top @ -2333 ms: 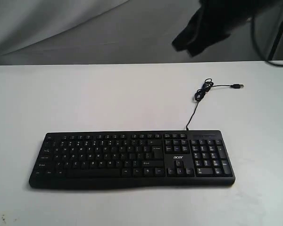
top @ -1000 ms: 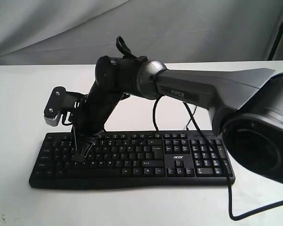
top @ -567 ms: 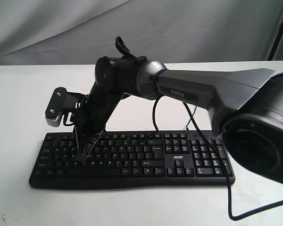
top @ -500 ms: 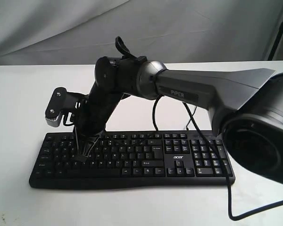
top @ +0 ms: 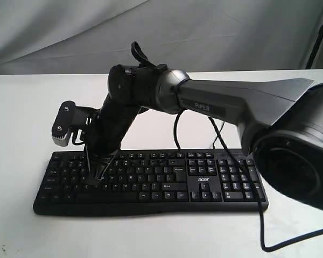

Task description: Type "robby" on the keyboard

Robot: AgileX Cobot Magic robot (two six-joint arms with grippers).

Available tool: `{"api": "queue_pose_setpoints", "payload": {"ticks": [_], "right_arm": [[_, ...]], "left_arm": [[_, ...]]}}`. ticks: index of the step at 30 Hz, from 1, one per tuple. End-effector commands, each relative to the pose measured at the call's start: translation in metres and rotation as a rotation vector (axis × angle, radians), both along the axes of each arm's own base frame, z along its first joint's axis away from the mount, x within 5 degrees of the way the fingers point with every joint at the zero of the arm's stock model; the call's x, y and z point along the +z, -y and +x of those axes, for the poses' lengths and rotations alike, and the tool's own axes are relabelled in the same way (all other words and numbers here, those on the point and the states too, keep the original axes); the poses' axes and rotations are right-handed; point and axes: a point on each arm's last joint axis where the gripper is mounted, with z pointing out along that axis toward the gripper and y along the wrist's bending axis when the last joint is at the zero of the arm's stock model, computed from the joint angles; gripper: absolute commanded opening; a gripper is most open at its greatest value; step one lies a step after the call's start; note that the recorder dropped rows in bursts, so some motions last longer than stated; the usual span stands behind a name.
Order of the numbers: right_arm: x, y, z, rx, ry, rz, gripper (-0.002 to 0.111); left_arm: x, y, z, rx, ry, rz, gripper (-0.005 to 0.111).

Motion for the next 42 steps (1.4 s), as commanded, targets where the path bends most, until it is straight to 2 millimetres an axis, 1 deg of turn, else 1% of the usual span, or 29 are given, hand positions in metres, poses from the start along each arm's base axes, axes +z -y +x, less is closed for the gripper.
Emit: {"api": "queue_pose_setpoints", "payload": {"ticks": [1, 20, 28, 31, 38, 42], "right_arm": [[-0.002, -0.004, -0.004, 0.029, -0.001, -0.005, 0.0], [-0.002, -0.004, -0.004, 0.034, 0.001, -0.008, 0.0], [-0.013, -0.003, -0.006, 0.035, -0.023, -0.029, 0.0], [-0.009, -0.003, -0.006, 0.037, -0.018, -0.026, 0.0], [0.018, -0.002, -0.005, 0.034, 0.04, 0.012, 0.0], [0.027, 0.0, -0.003, 0.024, 0.062, 0.007, 0.0]], "left_arm": [[-0.001, 0.0, 0.0, -0.005, 0.005, 0.001, 0.0], [-0.001, 0.0, 0.0, -0.005, 0.005, 0.001, 0.0], [-0.001, 0.0, 0.0, -0.005, 0.005, 0.001, 0.0], [-0.001, 0.0, 0.0, -0.005, 0.005, 0.001, 0.0], [-0.001, 0.0, 0.0, -0.005, 0.005, 0.001, 0.0], [-0.001, 0.0, 0.0, -0.005, 0.005, 0.001, 0.0]]}}
